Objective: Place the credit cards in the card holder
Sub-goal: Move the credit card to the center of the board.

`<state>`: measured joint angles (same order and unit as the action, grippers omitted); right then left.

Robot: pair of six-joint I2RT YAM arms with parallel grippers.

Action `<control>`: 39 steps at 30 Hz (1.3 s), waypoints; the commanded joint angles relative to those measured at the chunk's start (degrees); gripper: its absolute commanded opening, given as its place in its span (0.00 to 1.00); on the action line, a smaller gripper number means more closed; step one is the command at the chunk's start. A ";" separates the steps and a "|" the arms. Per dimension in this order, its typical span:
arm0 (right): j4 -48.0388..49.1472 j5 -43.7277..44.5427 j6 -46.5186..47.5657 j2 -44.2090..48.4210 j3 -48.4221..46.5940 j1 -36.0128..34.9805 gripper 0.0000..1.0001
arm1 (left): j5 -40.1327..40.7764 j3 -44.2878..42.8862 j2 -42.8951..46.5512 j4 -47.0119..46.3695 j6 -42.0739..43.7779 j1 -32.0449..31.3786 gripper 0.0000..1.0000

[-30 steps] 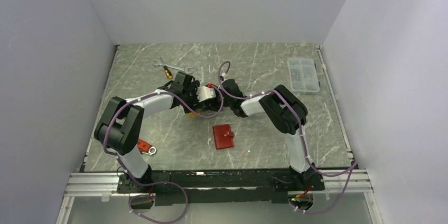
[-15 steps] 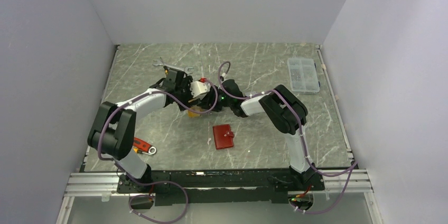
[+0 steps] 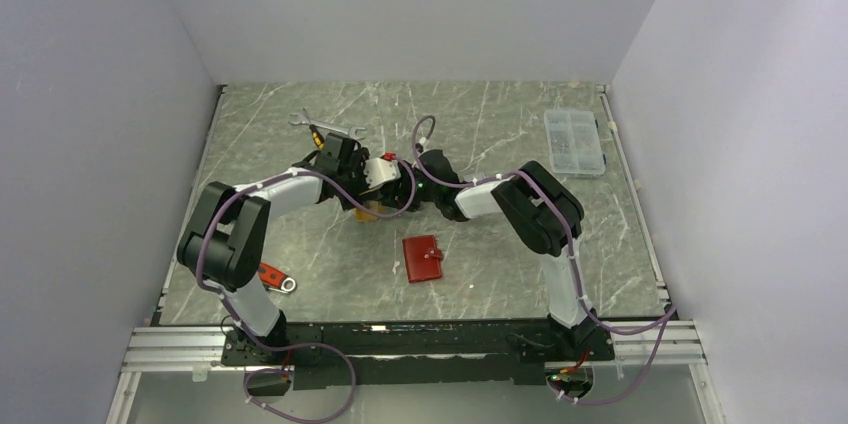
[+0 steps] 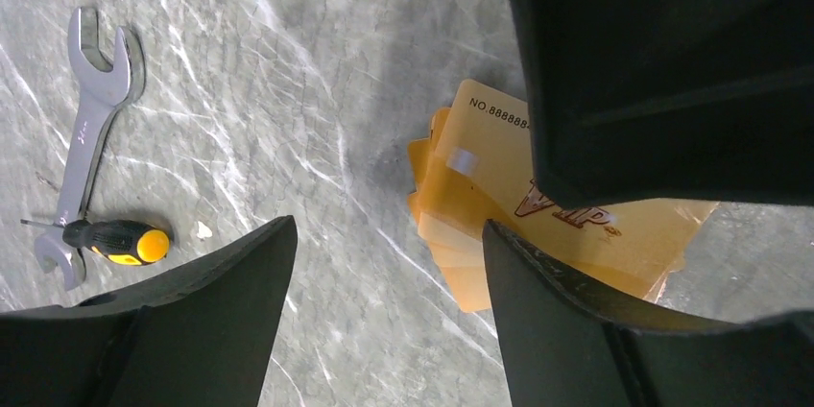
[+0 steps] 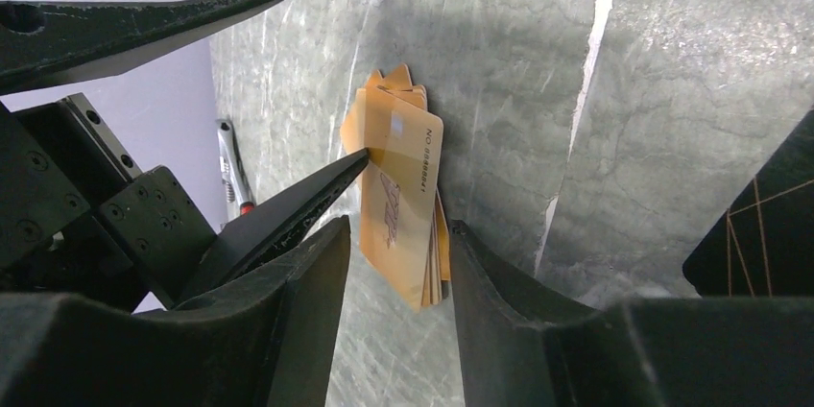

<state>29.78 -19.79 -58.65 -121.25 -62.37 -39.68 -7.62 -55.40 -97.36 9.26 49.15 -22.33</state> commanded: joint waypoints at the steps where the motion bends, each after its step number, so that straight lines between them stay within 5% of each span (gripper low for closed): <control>1: -8.86 3.62 2.89 0.33 0.17 -0.11 0.50 | -0.50 1.45 -0.64 -0.66 0.95 -1.43 0.77; 14: -11.93 7.12 3.37 0.62 -1.42 -0.13 0.50 | -10.48 -1.77 7.24 7.25 -4.84 1.03 0.75; 24: -17.25 13.70 7.81 3.14 -3.87 -2.18 0.49 | -21.24 -8.46 5.11 14.60 -36.56 11.42 0.82; 39: -16.81 17.26 10.41 5.70 -2.66 -3.30 0.35 | -20.25 -1.59 -1.50 6.31 -56.64 11.28 0.75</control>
<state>14.85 -4.12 -50.00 -116.64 -65.39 -42.96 -27.18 -57.49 -97.54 18.79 -1.85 -10.92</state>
